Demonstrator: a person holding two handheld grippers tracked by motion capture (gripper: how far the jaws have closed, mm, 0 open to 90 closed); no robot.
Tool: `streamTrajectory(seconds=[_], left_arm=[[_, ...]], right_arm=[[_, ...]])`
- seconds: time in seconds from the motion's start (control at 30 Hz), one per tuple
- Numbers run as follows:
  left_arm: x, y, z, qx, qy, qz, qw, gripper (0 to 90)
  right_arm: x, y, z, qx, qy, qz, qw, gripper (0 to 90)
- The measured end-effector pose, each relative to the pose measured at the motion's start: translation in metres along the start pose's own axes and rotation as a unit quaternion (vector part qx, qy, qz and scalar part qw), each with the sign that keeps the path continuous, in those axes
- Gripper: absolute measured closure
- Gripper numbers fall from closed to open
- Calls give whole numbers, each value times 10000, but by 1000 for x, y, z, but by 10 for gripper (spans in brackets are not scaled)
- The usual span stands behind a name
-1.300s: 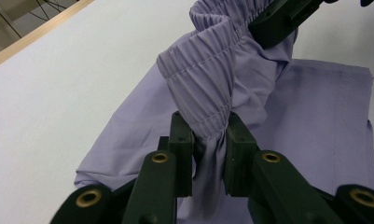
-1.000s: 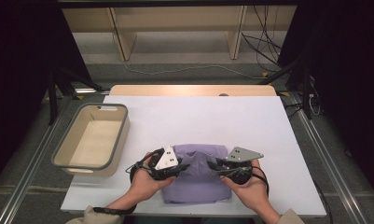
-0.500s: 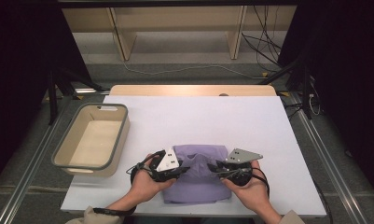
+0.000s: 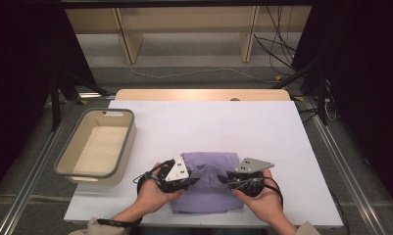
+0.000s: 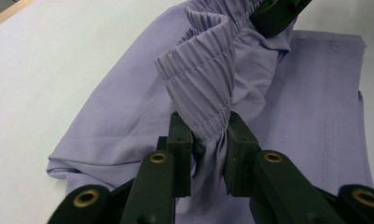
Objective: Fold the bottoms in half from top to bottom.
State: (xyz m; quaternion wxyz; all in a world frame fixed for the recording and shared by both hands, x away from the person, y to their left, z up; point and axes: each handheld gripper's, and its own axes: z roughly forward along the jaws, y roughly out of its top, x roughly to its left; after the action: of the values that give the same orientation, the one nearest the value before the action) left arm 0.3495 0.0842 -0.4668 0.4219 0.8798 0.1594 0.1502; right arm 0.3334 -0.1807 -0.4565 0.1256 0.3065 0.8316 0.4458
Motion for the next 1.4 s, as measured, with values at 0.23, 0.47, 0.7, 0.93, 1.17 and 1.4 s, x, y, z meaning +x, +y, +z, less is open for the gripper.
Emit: streamTrajectory(seconds=[0.23, 0.47, 0.7, 0.93, 1.17, 1.4], left_arm=[[-1, -2, 1, 76, -49, 18, 10000, 754], [-2, -3, 2, 135, -104, 37, 9998, 753], [-4, -4, 3, 204, -158, 51, 9997, 752], [-5, -5, 4, 262, -201, 78, 9994, 750], [-6, -6, 4, 308, -242, 98, 9992, 746], [-8, -8, 5, 360, -297, 106, 9989, 736]], right_arm=[[1, -2, 1, 58, 35, -11, 10000, 768], [1, -3, 1, 108, 60, -23, 9999, 767], [2, -5, 2, 190, 102, -29, 9998, 764], [3, -7, 2, 268, 140, -45, 9995, 762], [4, -9, 2, 323, 174, -47, 9993, 762], [5, -11, 2, 388, 198, -57, 9990, 760]])
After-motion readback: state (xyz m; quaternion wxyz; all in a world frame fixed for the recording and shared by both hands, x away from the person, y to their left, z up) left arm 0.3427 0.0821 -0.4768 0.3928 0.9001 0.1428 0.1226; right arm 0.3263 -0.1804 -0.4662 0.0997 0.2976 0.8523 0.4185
